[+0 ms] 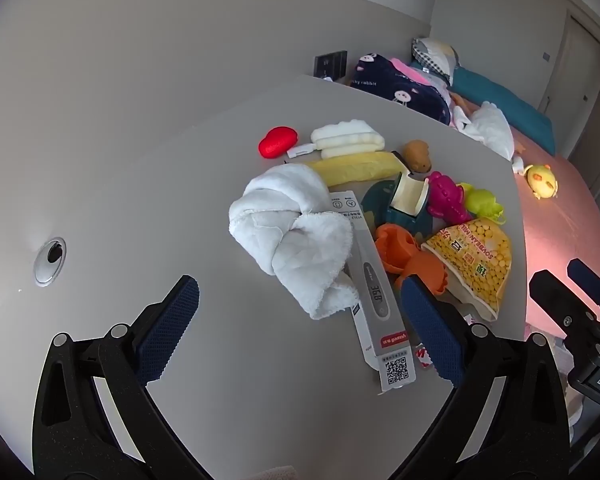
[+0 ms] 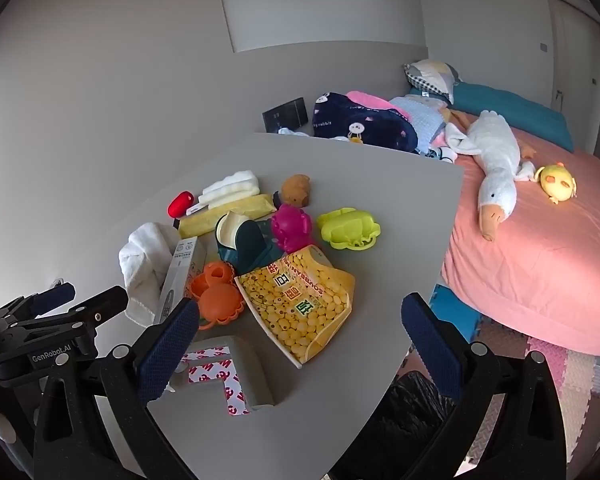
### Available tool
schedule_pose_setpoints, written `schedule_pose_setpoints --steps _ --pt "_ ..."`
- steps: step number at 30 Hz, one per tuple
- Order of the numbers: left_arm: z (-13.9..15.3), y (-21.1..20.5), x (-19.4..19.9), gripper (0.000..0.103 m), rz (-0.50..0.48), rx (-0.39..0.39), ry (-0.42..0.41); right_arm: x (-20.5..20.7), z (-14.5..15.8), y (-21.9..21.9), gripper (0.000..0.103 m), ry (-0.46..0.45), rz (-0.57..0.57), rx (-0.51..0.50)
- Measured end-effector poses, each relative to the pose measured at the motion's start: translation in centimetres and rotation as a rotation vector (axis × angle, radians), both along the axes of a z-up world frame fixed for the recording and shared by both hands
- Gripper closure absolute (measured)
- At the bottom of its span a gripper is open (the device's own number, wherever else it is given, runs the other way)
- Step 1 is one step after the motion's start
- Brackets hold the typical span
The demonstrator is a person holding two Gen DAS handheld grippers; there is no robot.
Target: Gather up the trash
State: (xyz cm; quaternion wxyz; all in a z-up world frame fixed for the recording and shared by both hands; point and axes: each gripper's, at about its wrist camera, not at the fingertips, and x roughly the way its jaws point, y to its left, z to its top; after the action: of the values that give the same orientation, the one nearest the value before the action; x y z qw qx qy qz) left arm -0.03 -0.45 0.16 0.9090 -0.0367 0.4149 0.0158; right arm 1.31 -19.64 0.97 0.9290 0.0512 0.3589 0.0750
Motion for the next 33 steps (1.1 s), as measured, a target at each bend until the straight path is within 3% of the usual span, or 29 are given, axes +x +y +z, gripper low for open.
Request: schedule_pose_setpoints --steps 33 --pt "-0.41 -0.42 0.05 0.006 -0.008 0.004 0.016 -0.14 -0.25 -0.47 0.003 0.015 -0.007 -0.004"
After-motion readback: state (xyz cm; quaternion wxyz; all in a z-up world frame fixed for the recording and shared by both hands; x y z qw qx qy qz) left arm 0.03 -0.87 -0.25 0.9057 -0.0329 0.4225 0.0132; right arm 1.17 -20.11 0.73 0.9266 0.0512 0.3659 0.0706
